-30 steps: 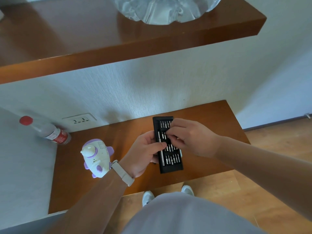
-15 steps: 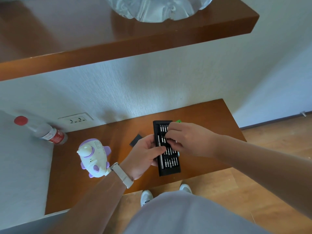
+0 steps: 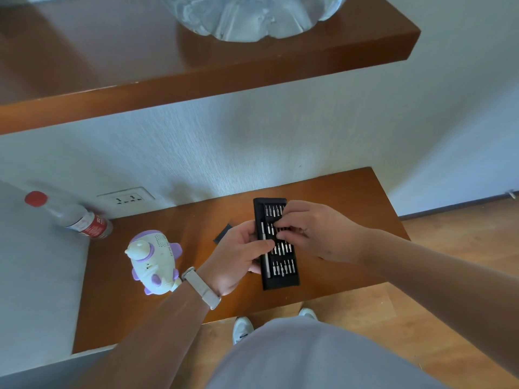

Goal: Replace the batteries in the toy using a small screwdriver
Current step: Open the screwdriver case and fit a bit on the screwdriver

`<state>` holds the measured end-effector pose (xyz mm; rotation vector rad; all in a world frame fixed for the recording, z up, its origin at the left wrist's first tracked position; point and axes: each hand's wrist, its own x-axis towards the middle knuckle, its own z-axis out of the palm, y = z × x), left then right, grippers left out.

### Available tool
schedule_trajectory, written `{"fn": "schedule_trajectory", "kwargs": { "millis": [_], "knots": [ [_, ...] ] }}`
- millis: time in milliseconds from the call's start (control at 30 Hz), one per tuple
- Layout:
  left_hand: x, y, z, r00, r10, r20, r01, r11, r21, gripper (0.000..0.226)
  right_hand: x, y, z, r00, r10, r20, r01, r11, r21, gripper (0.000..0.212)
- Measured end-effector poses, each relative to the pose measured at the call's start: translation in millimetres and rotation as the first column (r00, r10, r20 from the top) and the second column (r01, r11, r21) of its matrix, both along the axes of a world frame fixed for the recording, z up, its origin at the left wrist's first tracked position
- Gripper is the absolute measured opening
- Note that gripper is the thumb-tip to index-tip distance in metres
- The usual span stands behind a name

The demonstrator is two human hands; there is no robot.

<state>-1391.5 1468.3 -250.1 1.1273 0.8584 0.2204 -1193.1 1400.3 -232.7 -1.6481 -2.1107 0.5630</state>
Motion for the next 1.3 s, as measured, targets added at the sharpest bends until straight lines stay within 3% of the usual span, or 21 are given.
{"fn": "schedule_trajectory", "kwargs": {
  "millis": [200,300,433,533,733,900,967,1033,1100,1200,1300],
  "knots": [
    [2.2,-2.0,0.2,1.000,-0.012,-0.020,0.012,1.000,0.002,0.026,3.1,4.7,-0.7,0.998,-0.053,-0.036,0.050,0.995,-0.087,0.024],
    [1.7,-2.8,-0.7,0.999,-0.014,-0.030,0.014,1.000,0.006,0.027,4.5,3.5,-3.4,0.999,-0.032,-0.022,0.030,0.998,-0.059,0.026],
    [3.6,-2.5,-0.7,1.000,0.002,-0.028,-0.002,1.000,0.008,0.026,0.3,-0.6,-5.0,0.999,0.031,0.044,-0.036,0.990,0.137,0.037],
    [6.0,-2.0,0.5,1.000,0.014,-0.017,-0.014,1.000,0.007,0.026,-1.6,-1.1,-8.9,0.998,0.023,0.053,-0.037,0.962,0.271,0.031],
    [9.6,-3.4,3.0,1.000,-0.009,-0.002,0.010,1.000,0.016,0.025,-7.9,2.5,-17.0,0.996,-0.085,0.029,0.068,0.923,0.380,0.025],
    [12.0,-4.6,3.5,1.000,-0.003,-0.002,0.003,1.000,0.008,0.024,-11.2,3.8,-19.5,0.993,-0.106,0.058,0.077,0.923,0.377,0.024],
    [11.1,-3.4,2.3,1.000,0.004,-0.002,-0.004,1.000,-0.001,0.025,-14.4,2.8,-14.5,0.974,-0.215,-0.075,0.227,0.943,0.242,0.019],
    [10.6,-1.5,2.0,1.000,0.018,0.004,-0.018,1.000,-0.007,0.028,-17.4,0.8,-6.6,0.839,-0.438,-0.324,0.442,0.895,-0.066,0.013],
    [10.4,1.0,2.9,0.999,0.030,0.012,-0.030,1.000,-0.004,0.029,-18.9,0.5,-0.9,0.572,-0.618,-0.539,0.531,0.780,-0.331,0.014],
    [10.3,5.4,4.9,0.999,0.045,0.019,-0.045,0.999,0.003,0.029,-16.8,2.0,2.2,0.153,-0.680,-0.717,0.458,0.692,-0.558,0.019],
    [10.0,8.5,5.5,0.998,0.056,0.026,-0.056,0.998,0.007,0.029,-17.4,-1.6,-2.1,-0.207,-0.678,-0.705,0.252,0.659,-0.708,0.022]
  ]
}}
